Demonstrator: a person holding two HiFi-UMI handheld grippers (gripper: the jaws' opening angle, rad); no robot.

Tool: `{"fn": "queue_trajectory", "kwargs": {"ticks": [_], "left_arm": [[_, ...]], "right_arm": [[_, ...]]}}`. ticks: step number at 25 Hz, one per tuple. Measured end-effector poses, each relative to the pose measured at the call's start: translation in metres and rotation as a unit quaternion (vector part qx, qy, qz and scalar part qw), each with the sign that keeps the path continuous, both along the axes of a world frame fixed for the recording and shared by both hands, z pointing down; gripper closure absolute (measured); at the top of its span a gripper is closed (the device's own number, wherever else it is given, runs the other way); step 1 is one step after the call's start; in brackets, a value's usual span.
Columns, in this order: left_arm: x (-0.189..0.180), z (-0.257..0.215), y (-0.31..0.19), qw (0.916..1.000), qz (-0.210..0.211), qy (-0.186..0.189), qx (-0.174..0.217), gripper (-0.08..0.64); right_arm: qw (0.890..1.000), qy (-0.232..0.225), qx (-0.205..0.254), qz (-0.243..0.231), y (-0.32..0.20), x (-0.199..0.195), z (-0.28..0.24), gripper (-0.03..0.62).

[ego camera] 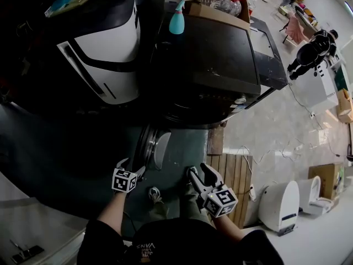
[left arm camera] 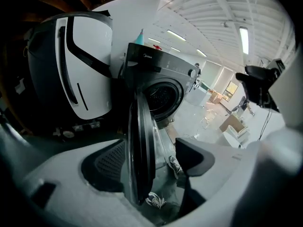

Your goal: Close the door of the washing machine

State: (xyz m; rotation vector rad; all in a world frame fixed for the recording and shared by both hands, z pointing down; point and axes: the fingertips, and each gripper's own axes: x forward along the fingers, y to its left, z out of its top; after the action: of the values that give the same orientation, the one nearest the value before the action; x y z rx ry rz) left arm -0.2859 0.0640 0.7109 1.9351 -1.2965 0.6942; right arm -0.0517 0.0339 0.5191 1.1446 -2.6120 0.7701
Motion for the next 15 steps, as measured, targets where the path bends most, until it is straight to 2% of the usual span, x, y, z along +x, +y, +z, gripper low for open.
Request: {"fn": "queue_trajectory", "kwargs": {"ticks": [7,15], "left_arm": [[0.011,0.021,-0.004,0.9987,-0.002,0.004,-0.051,0.216],[0.027,0.022,-0.003,0.9980,-0.025,0.002,-0.058,0.222]], "right_arm": [[1.000,0.000,-0.024,-0.011,-0.017,0.009,0.014,0.387],[0.999,0.001,-0.039,-0.026,-0.029,0.019,0.023,0.387]]}}
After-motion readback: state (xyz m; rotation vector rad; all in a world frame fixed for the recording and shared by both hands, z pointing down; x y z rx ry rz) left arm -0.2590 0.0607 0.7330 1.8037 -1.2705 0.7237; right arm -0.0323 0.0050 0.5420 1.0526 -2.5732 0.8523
